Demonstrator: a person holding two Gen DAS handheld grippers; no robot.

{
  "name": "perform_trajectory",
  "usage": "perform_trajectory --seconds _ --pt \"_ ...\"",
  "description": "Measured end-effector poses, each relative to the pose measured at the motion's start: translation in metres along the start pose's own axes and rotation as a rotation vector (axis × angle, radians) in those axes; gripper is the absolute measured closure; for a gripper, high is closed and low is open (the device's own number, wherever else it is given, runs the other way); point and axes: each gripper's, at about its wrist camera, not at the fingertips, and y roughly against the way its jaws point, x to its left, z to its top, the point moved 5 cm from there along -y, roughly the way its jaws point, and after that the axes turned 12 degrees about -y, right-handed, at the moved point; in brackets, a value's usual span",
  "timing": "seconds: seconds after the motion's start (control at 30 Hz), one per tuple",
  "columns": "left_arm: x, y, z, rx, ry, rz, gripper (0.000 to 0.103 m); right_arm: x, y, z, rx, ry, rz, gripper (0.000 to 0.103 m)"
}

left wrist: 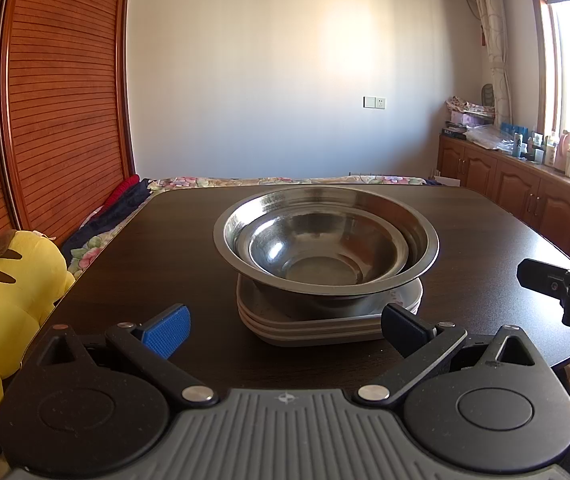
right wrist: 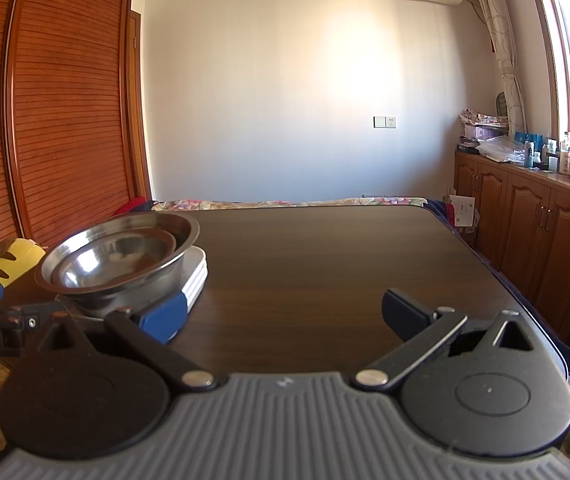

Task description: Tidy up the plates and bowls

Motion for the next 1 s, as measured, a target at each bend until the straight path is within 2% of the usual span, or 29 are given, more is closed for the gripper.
perform_trajectory --seconds 1.0 --pt "-0.0013 0.0008 0.0018 -0.002 -0.006 0.000 0.000 -0.0001 0.0002 0.0004 -0.001 -0.001 0.001 0.000"
